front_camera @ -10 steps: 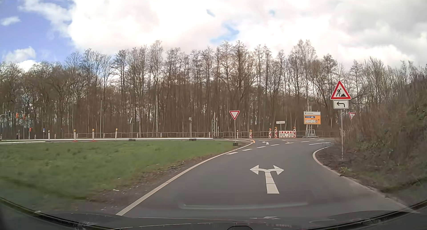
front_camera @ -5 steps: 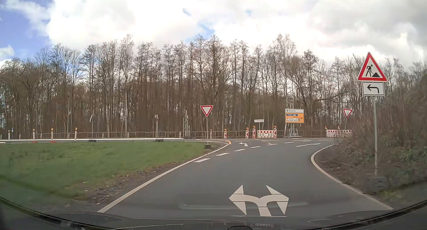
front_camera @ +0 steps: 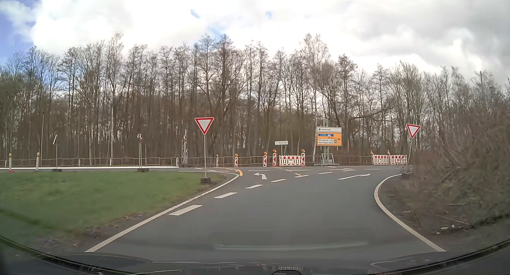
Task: Follow the waypoints while adhering to traffic rules and regulations
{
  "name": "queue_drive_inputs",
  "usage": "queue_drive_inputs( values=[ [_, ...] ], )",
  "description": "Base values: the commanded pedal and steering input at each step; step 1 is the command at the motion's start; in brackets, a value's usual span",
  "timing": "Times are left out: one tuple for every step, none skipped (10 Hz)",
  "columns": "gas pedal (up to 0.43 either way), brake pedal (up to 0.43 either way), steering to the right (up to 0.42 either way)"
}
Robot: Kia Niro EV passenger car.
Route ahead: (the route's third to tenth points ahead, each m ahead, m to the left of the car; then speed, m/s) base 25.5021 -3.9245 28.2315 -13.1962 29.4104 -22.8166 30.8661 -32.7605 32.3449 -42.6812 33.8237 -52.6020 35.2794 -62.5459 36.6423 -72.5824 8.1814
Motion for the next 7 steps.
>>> queue_drive_inputs(
  values=[
    [0.000,0.000,0.097],
    [0.000,0.000,0.092],
    [0.000,0.000,0.092],
    [0.000,0.000,0.092],
    [0.000,0.000,0.092],
    [0.000,0.000,0.094],
    [0.000,0.000,0.100]
  ],
)
